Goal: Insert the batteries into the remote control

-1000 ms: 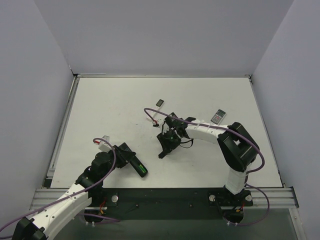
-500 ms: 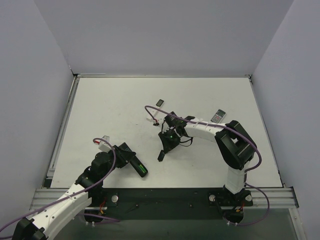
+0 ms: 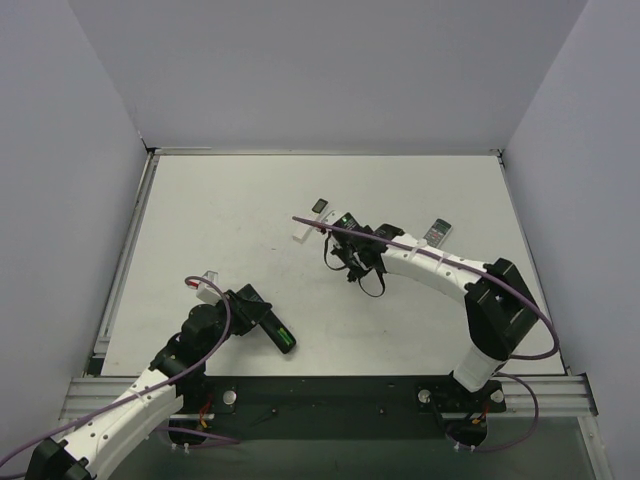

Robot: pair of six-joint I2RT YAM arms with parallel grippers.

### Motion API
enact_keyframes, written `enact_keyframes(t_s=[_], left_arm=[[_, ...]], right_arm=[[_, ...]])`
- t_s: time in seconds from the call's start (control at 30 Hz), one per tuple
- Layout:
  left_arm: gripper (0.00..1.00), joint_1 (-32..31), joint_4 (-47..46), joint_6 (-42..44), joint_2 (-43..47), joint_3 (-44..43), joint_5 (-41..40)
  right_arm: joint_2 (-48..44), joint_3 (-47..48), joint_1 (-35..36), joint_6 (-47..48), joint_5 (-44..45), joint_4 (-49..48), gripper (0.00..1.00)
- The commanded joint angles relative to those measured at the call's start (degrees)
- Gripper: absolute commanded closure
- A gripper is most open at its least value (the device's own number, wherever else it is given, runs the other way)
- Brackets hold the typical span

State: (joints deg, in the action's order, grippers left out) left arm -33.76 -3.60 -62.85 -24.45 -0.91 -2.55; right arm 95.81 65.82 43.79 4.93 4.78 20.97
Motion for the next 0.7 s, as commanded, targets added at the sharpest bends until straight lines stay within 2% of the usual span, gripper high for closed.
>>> enact_keyframes(t_s=[0.0,0.1,0.33,0.67], left_arm=[[1.00,-0.17,-1.42,-0.61,1.07,-1.91,0.26],[1.00,-0.17,-0.36,-0.43,2.03,-2.08,0.17],[1.00,-0.17,3.50,-0.26,5.55,-2.26,-0.18],[1.00,-0.17,7.55,-0.61,9.42,-1.91,-0.79]], right_arm=[[0.94,2.29,1.38,2.98,32.60,4.08,1.00],[4.37,1.77,2.53,3.15,41.33,1.89,1.00],[12.72,1.41,7.53,3.16,53.56,-2.60,1.00],[19.59,1.85,15.44,0.18,56.84,-2.34,1.00]])
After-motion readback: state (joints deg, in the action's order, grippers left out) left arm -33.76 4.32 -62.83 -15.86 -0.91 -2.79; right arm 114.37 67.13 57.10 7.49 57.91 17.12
